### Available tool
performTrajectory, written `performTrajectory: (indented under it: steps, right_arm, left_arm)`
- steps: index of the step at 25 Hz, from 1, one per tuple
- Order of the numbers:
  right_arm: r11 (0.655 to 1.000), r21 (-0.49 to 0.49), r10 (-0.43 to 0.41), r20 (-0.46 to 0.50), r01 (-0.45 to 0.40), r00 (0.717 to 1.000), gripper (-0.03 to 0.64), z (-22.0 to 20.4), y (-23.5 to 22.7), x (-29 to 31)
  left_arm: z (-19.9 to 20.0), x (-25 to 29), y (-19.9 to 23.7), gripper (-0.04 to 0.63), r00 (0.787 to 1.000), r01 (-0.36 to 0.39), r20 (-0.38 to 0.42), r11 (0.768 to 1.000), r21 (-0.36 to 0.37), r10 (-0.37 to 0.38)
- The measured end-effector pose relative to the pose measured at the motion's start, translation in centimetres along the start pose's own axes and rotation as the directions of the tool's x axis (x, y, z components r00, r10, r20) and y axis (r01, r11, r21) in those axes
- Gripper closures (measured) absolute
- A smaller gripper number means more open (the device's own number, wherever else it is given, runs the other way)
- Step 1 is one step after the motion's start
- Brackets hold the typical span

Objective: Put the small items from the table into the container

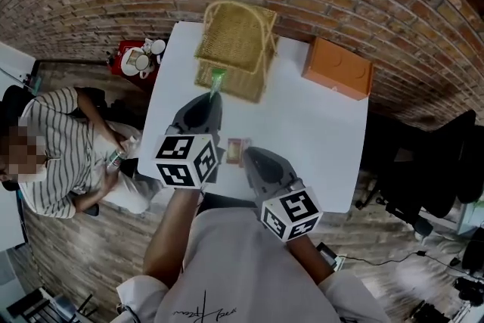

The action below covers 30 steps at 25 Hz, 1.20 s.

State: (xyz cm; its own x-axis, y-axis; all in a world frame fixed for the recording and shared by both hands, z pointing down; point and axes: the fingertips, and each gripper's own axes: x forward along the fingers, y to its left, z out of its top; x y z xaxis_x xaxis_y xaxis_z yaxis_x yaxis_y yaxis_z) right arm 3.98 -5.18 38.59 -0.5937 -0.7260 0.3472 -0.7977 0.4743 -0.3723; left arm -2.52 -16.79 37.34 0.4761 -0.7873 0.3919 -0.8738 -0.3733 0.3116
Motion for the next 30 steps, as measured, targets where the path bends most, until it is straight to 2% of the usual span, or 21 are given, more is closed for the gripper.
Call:
performTrajectory:
  steps: [12,19,30]
  right_arm:
    - [1.000,0.018,-0.002,0.000,0.002,1.000,0.594,0.8,-1.1,1.2]
    - [1.000,0.027,0.003,0.001,-0.003,1.000,0.594,1.4,-1.5,1.9]
    - [0.999,0.044,-0.022,0.001,0.022,1.000,0.594,2.0,-2.6,2.7]
  left_arm:
    - [2.7,3.0,0.9,0.566,1.000,0.008,-0.002,1.000,0.022,-0.008]
    - [2.6,4.8,1.3,0.566,1.000,0.005,-0.026,1.000,0.026,-0.004]
    - [5.3,6.8,2.3,0.566,1.000,-0.007,-0.007,0.998,0.064,0.007]
